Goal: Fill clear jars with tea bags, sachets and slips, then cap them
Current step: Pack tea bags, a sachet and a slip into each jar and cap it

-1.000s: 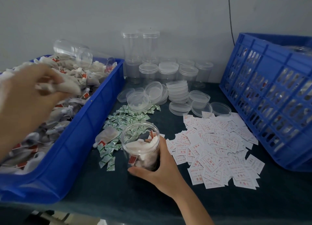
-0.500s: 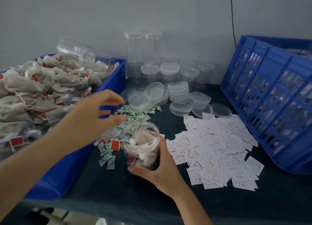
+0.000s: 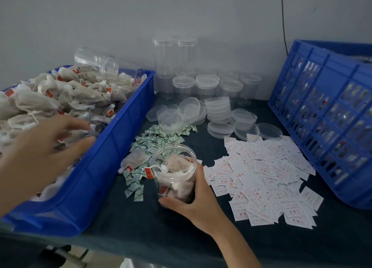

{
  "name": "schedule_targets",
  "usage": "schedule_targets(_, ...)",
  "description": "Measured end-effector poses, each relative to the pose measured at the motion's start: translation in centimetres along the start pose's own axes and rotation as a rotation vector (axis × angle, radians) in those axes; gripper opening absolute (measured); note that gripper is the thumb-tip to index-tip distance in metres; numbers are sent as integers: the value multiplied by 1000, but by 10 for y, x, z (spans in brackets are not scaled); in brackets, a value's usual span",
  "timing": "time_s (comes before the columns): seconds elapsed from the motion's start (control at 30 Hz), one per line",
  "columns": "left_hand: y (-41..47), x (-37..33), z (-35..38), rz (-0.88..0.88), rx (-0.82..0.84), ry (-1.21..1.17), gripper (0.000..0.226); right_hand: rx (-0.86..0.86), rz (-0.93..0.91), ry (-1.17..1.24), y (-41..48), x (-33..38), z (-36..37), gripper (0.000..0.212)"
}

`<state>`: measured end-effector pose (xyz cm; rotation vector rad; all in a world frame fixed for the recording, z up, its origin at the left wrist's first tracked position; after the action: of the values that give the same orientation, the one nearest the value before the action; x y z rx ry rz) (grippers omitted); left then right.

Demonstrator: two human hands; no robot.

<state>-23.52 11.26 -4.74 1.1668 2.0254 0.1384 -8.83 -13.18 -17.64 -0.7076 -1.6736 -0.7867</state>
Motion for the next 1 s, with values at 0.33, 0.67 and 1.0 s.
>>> schedule_targets(0.33,-34,-78,86,-131,262,-340,70,262,34,-266,5,30,-40,80)
schedule_targets(0.67,-45,-68,78,-246,113,-476,12,7,36,-645,95,29,-37,40)
schedule_targets(1.0,-25,-93,72,-144,182,-617,17,-91,-167,-1045,91,9,-11,10)
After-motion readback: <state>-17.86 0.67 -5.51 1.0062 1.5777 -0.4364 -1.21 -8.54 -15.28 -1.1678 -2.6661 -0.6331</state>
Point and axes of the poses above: each hand's wrist, its own y-axis towards the middle knuckle, its own z-axis out of the palm, x = y × z, the point moved 2 cm from there along y, towards the middle knuckle, and after that the axes turned 8 degrees about -x, right-handed, at the moved point
